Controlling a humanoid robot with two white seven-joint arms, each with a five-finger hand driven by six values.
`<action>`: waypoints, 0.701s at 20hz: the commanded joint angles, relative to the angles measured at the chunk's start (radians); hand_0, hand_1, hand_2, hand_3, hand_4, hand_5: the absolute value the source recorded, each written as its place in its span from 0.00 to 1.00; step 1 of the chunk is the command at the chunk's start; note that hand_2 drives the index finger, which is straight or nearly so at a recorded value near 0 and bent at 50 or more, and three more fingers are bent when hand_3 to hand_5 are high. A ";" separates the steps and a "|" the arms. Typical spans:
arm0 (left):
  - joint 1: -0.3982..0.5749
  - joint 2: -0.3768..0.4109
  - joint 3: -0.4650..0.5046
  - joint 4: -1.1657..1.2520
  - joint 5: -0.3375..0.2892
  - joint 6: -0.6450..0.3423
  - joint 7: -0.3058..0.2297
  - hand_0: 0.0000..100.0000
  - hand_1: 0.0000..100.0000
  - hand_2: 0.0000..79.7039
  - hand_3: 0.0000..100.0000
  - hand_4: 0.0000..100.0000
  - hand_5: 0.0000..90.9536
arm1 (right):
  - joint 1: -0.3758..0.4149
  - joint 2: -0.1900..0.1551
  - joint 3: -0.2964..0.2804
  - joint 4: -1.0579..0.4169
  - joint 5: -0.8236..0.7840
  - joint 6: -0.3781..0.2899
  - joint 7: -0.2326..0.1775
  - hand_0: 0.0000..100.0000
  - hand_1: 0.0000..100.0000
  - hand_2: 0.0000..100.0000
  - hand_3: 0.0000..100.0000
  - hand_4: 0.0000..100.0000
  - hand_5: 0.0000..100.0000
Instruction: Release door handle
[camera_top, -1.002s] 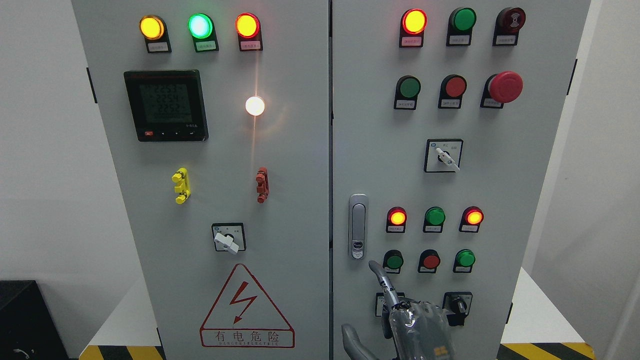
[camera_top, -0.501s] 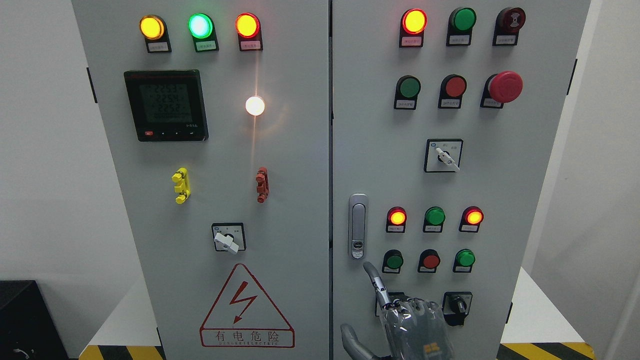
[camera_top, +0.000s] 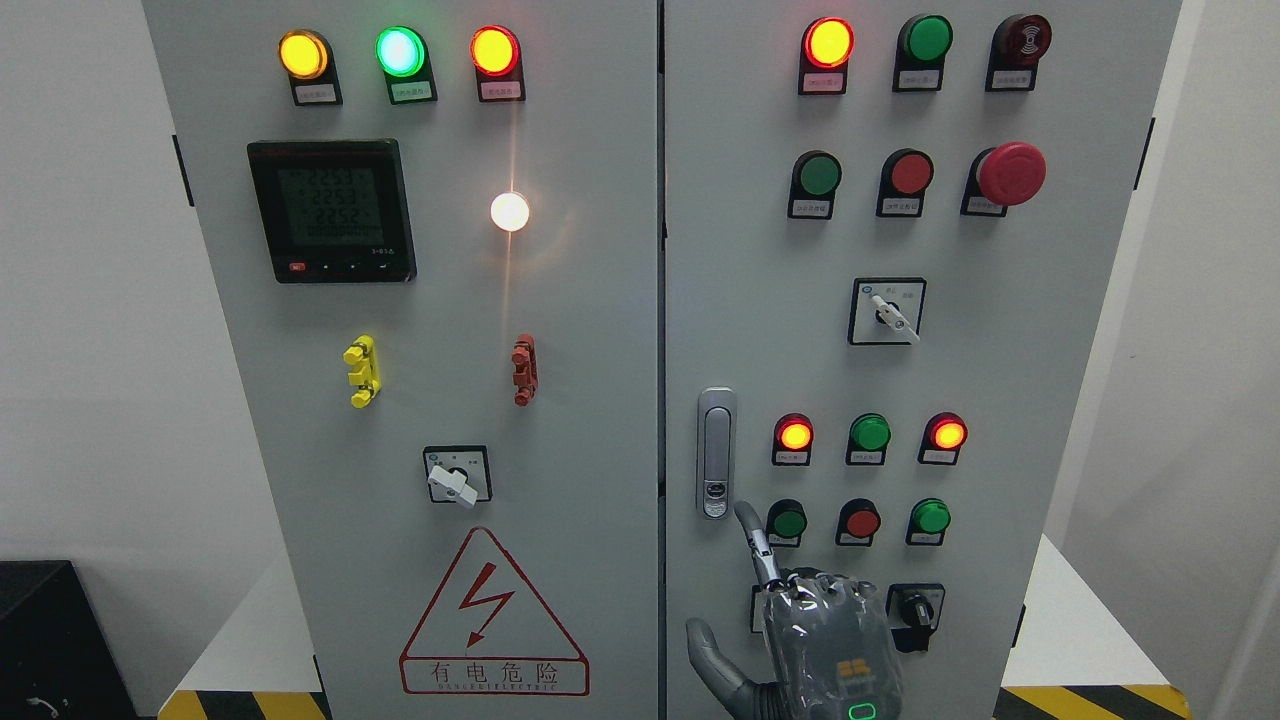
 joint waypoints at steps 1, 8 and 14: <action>-0.026 0.000 0.000 0.029 0.000 0.000 0.001 0.12 0.56 0.00 0.00 0.00 0.00 | -0.034 0.004 0.045 0.037 0.009 0.007 0.002 0.31 0.25 0.01 1.00 1.00 1.00; -0.026 0.000 0.000 0.029 0.000 0.000 0.001 0.12 0.56 0.00 0.00 0.00 0.00 | -0.036 0.004 0.079 0.046 0.011 0.056 0.002 0.31 0.24 0.00 1.00 1.00 1.00; -0.026 0.000 0.000 0.029 0.000 0.000 0.001 0.12 0.56 0.00 0.00 0.00 0.00 | -0.047 0.004 0.077 0.057 0.011 0.061 0.004 0.31 0.24 0.00 1.00 1.00 1.00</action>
